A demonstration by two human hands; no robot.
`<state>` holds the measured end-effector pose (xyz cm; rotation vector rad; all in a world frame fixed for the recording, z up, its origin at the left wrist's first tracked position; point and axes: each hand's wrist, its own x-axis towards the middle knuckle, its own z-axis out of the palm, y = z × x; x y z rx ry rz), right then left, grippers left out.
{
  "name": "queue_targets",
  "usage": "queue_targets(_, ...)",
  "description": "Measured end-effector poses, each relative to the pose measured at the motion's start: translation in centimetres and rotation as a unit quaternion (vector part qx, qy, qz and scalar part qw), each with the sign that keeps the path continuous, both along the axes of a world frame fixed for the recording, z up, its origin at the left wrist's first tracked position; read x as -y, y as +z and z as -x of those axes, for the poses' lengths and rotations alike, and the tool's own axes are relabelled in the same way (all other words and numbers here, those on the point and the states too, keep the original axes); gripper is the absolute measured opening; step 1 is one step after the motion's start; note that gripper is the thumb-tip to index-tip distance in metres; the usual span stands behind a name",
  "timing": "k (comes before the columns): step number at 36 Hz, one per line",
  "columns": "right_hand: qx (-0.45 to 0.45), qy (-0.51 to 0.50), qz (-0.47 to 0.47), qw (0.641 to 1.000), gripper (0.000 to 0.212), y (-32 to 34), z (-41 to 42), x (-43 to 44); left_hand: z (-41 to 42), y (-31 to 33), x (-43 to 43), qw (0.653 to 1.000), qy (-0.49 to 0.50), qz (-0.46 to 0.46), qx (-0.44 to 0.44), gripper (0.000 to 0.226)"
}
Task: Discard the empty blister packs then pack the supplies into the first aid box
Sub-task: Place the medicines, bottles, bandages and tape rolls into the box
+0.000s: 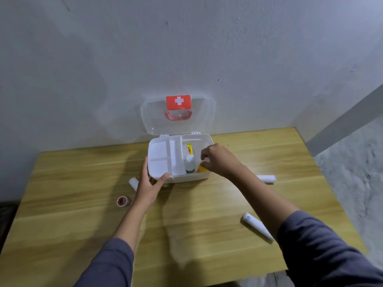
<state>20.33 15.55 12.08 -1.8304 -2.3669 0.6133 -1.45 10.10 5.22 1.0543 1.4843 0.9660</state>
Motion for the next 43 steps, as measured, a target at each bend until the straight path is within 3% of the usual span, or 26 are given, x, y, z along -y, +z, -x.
queue_targets(12,-0.057,-0.038,-0.041,0.997,0.013,-1.0,1.2,0.9,0.1,0.2,0.0,1.000,-0.010,-0.006,-0.016,0.086)
queue_targets(16,-0.112,-0.059,-0.051,0.991,0.025,-1.1,0.6,1.7,-0.1,0.6,0.1,1.000,-0.016,-0.011,-0.009,0.084)
queue_targets(24,-0.164,-0.210,-0.112,0.957,0.041,-4.3,-5.0,8.9,-0.5,0.6,0.3,1.000,-0.005,-0.026,0.014,0.080)
queue_targets(31,0.033,-0.229,-0.047,0.972,0.078,-11.7,-10.1,19.0,-0.5,-0.2,0.1,0.999,0.002,-0.029,0.020,0.079)
queue_targets(34,0.084,-0.209,-0.031,0.974,0.082,-13.3,-10.6,20.1,-0.5,-0.3,0.1,0.999,0.003,-0.031,0.015,0.079)
queue_targets(43,0.091,-0.195,-0.068,0.974,0.074,-14.0,-12.8,11.8,-0.2,-1.5,-0.2,1.000,0.019,-0.017,-0.004,0.082)
